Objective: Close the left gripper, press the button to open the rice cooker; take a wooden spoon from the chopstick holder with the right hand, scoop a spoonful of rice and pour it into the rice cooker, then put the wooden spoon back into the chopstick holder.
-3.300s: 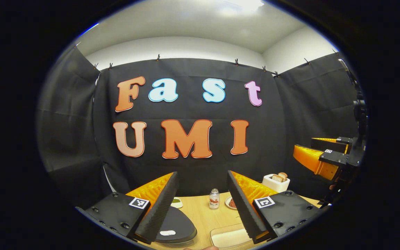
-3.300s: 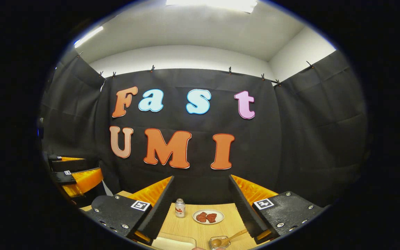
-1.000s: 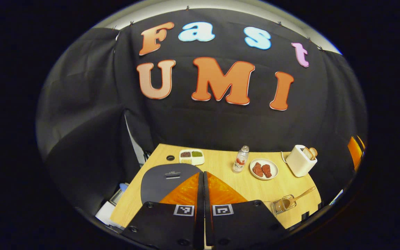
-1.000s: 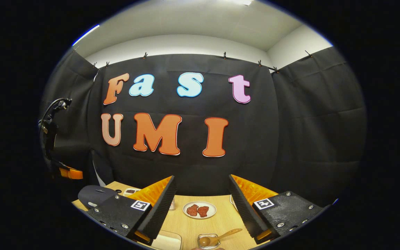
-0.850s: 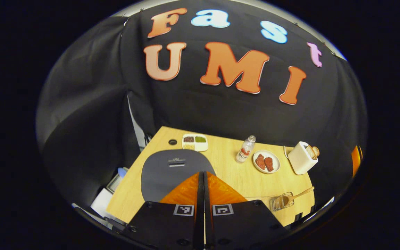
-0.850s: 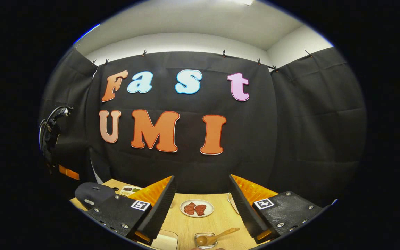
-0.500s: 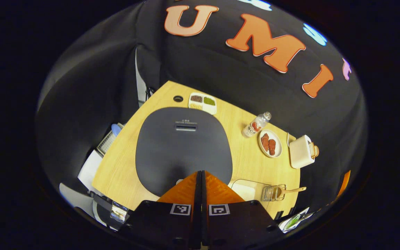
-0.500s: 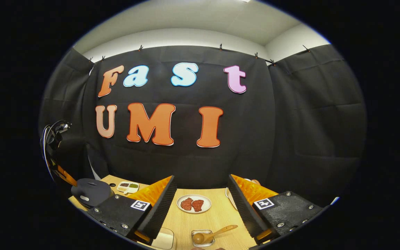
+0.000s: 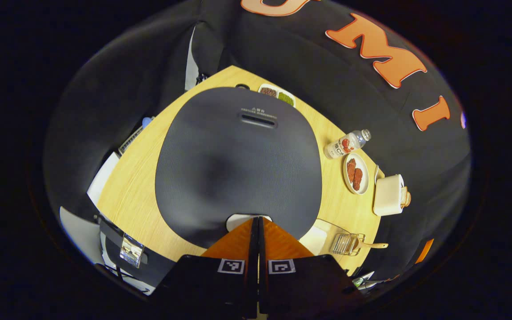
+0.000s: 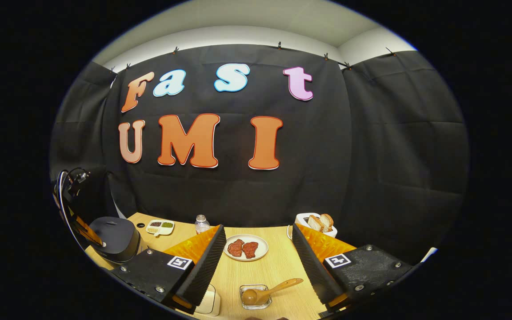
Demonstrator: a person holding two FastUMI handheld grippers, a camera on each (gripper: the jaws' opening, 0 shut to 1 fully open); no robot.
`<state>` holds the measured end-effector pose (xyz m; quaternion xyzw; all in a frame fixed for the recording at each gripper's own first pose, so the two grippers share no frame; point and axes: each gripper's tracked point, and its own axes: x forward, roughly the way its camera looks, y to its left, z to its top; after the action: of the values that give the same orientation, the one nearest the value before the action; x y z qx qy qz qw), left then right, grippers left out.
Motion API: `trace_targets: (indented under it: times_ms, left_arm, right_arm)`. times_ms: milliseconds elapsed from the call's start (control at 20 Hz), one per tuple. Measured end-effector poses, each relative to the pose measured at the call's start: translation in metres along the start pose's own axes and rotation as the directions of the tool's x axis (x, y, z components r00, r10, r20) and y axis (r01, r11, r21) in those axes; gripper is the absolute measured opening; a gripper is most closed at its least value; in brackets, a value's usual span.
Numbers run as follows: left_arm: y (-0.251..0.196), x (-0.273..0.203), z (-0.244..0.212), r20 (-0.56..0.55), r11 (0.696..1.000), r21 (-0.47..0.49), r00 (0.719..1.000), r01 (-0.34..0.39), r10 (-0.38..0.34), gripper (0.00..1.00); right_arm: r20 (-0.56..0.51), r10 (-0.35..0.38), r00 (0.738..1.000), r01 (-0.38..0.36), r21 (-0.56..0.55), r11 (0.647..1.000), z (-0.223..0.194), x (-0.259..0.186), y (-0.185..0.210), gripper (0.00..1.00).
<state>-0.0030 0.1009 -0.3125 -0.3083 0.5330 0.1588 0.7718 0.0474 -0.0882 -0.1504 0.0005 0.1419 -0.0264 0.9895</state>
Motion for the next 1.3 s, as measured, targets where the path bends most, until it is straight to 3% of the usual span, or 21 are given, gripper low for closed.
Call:
trace_targets:
  times_ms: [200, 250, 350, 400, 500, 550, 750, 900, 1050, 1100, 1150, 1200, 1300]
  left_arm:
    - [-0.001, 0.001, -0.002, 0.058, 0.999, 0.049, 0.998, -0.01, 0.007, 0.07]
    - [-0.002, -0.001, -0.004, 0.076, 0.997, 0.073, 0.997, -0.007, 0.002, 0.07]
    - [-0.002, -0.012, 0.0, 0.182, 0.989, 0.142, 0.983, -0.029, 0.003, 0.07]
    - [-0.005, -0.018, -0.002, 0.244, 0.983, 0.178, 0.97, -0.051, 0.006, 0.06]
    - [-0.013, -0.038, 0.01, 0.399, 0.965, 0.236, 0.917, -0.111, 0.008, 0.01]
    - [-0.02, -0.052, 0.02, 0.483, 0.956, 0.258, 0.875, -0.142, 0.0, 0.06]
    - [-0.05, -0.128, 0.053, 0.749, 0.922, 0.286, 0.661, -0.262, -0.045, 0.06]
    - [-0.06, -0.148, 0.041, 0.774, 0.933, 0.279, 0.628, -0.225, -0.08, 0.06]
    - [-0.062, -0.16, 0.037, 0.813, 0.924, 0.286, 0.575, -0.255, -0.093, 0.08]
    - [-0.064, -0.167, 0.033, 0.822, 0.92, 0.292, 0.561, -0.263, -0.101, 0.18]
    - [-0.066, -0.172, 0.029, 0.827, 0.915, 0.299, 0.552, -0.27, -0.107, 0.19]
    - [-0.066, -0.177, 0.026, 0.833, 0.912, 0.301, 0.542, -0.278, -0.109, 0.38]
    - [-0.067, -0.182, 0.021, 0.843, 0.908, 0.301, 0.527, -0.291, -0.11, 0.53]
  right_arm:
    - [-0.026, 0.009, 1.0, -0.009, -0.005, 1.0, -0.012, 0.006, 0.0, 0.93]
    - [-0.037, 0.008, 0.999, -0.008, -0.008, 1.0, -0.018, 0.007, -0.002, 0.97]
    - [-0.067, 0.0, 0.998, -0.001, -0.01, 1.0, -0.032, 0.007, -0.007, 0.93]
    - [-0.083, -0.007, 0.997, 0.006, -0.011, 1.0, -0.039, 0.007, -0.011, 0.97]
    - [-0.117, -0.029, 0.993, 0.027, -0.023, 0.999, -0.056, 0.008, -0.02, 0.93]
    - [-0.132, -0.039, 0.99, 0.035, -0.028, 0.999, -0.065, 0.009, -0.024, 0.93]
    - [-0.194, -0.056, 0.979, 0.05, -0.035, 0.998, -0.096, 0.01, -0.037, 0.93]
    - [-0.242, -0.077, 0.967, 0.074, -0.02, 0.997, -0.12, 0.013, -0.048, 0.93]
    - [-0.301, -0.099, 0.949, 0.104, -0.001, 0.995, -0.148, 0.018, -0.059, 0.93]
    - [-0.323, -0.101, 0.941, 0.11, 0.009, 0.994, -0.159, 0.019, -0.061, 0.93]
    - [-0.345, -0.105, 0.933, 0.117, 0.015, 0.993, -0.169, 0.017, -0.065, 0.93]
    - [-0.364, -0.099, 0.926, 0.117, 0.029, 0.993, -0.179, 0.017, -0.064, 0.93]
    - [-0.396, -0.076, 0.915, 0.107, 0.057, 0.993, -0.195, 0.017, -0.059, 0.93]
